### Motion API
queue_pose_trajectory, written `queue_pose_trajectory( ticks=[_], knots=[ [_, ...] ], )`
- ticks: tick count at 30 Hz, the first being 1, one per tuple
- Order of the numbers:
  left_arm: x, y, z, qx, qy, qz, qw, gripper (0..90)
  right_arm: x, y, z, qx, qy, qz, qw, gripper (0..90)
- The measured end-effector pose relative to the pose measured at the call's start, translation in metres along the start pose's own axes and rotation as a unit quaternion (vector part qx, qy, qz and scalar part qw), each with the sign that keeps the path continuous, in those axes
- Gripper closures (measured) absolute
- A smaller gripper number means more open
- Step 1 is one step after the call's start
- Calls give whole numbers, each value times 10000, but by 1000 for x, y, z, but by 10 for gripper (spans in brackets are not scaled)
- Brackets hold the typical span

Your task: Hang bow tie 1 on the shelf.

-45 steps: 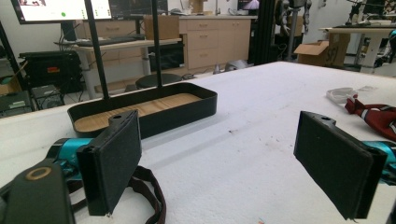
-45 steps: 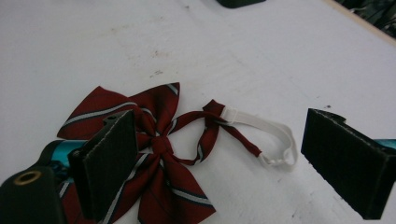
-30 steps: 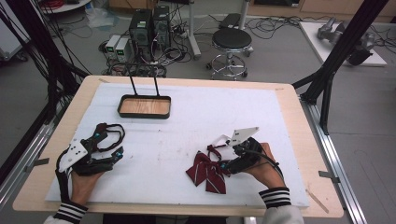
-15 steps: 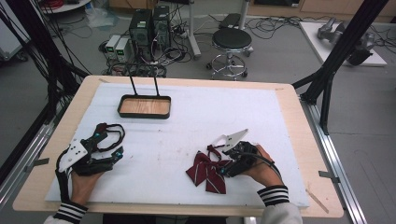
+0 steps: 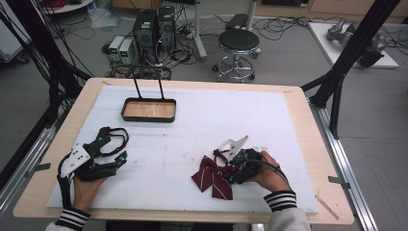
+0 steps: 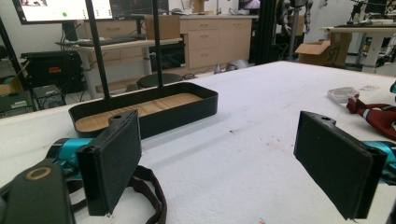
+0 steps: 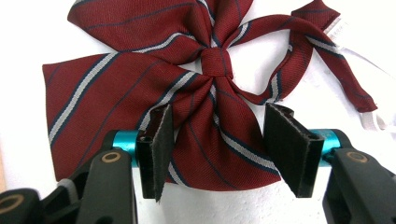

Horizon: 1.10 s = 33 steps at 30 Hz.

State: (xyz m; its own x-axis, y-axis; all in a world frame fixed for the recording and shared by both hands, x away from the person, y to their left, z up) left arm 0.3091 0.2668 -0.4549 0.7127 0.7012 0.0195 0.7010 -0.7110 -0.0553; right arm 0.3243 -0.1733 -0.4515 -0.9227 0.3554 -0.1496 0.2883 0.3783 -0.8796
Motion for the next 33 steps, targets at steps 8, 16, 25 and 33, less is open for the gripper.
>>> queue_pose_trajectory(
  ticks=[8, 16, 25, 33],
  knots=[
    [0, 0, 0, 0, 4, -4, 10000, 155, 1, 1, 0, 146, -118, -66, 9998, 605],
    [0, 0, 0, -1, 20, -11, 10000, 154, 6, 0, 1, 87, -46, -247, 9996, 818],
    [0, -2, 0, -88, -22, 23, 10000, 152, 8, -1, 0, -45, -19, -78, 10000, 843],
    [0, -2, 0, -99, -21, 49, 9999, 152, 7, -3, -1, -400, 62, 22, 9992, 842]
  ],
)
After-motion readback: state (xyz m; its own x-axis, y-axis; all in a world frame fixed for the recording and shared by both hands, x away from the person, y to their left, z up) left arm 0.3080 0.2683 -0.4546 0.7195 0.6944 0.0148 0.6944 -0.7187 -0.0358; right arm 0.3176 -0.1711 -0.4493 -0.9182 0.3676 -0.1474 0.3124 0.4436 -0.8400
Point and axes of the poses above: each handheld gripper's, and its own axes: y roughly forward along the jaws, z roughly out of its underside, x roughly to its left, the point moved 4 cm from there along y, roughly forward along the jaws, and after that the axes turned 8 degrees about z, right-handed, at the moved point
